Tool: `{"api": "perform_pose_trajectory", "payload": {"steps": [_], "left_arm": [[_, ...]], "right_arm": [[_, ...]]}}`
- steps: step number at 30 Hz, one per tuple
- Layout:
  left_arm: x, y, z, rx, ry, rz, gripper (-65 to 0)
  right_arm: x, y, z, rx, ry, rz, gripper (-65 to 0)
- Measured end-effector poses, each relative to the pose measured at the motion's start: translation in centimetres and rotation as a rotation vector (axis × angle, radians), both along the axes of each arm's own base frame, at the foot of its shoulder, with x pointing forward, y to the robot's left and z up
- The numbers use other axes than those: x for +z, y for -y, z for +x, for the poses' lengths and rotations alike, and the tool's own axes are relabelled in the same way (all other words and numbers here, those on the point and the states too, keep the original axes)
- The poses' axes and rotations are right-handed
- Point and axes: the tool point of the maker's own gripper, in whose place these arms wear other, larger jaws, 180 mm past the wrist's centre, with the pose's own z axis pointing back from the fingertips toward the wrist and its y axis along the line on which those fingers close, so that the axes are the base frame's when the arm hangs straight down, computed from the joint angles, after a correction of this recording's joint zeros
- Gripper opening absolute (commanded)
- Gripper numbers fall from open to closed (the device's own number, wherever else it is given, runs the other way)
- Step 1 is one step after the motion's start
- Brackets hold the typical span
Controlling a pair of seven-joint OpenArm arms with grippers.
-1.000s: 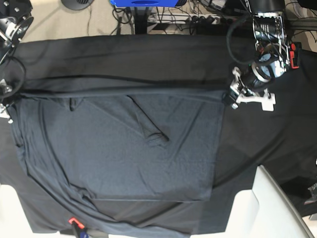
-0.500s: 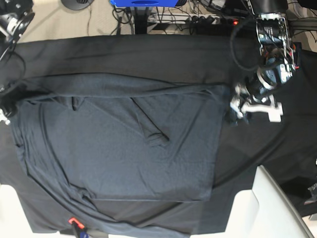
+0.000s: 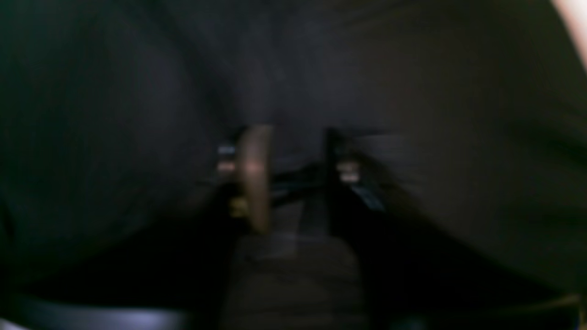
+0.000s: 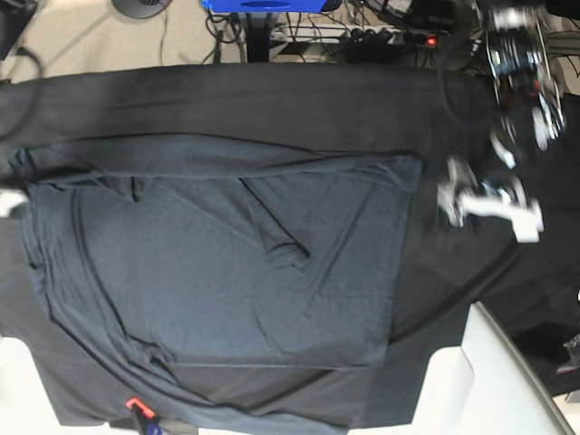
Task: Fold the T-shirt properly
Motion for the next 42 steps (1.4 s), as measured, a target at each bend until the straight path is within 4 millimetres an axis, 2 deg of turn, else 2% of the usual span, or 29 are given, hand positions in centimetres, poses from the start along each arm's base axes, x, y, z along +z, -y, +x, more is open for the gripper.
{"api": "perform_pose_trajectory", "payload": {"steps": [1, 3, 7, 9, 12, 17, 25, 29, 37, 42], "left_arm": [[-0.7, 0.3, -0.8, -0.004, -0.024, -0.011, -65.0], [-1.7, 0.2, -2.1, -0.010, -0.062, 0.008, -65.0], [-2.7, -2.1, -3.7, 0.030, -0.082, 0.156, -65.0], [-3.6, -2.6, -5.1, 0.035, -0.115, 0.187, -65.0], [-4.0, -3.3, -6.0, 0.058, -0.119, 0.222, -65.0], [-4.0, -3.7, -6.1, 0.072, -0.110, 0.235, -65.0], [-3.9, -3.5, -5.9, 0.072, -0.105, 0.232, -65.0], [-3.9, -3.5, -6.0, 0.072, -0.106, 0.232, -65.0], [-3.9, -3.5, -6.0, 0.072, -0.106, 0.231, -65.0], [-4.0, -3.5, -6.0, 0.072, -0.107, 0.231, -65.0]], "right_arm": [[-0.1, -1.2, 0.4, 0.040, 0.002, 0.010, -65.0], [-0.1, -2.0, 1.1, 0.079, 0.000, 0.005, -63.0], [-1.9, -1.6, 2.1, 0.059, -0.054, 0.026, -64.8], [-3.6, -0.8, 1.9, 0.013, -0.112, 0.043, -64.8], [-5.6, 1.0, 1.1, -0.014, -0.216, -0.021, -64.8], [-5.9, 1.8, 1.9, -0.027, -0.205, -0.055, -64.8], [-8.5, 2.2, 0.5, -0.068, -0.263, -0.019, -64.8], [-8.7, 2.4, 0.8, -0.078, -0.251, -0.017, -64.8], [-8.0, 4.5, 0.5, -0.093, -0.250, -0.050, -64.8], [-7.8, 4.9, 0.4, -0.105, -0.252, -0.058, -64.8]]}}
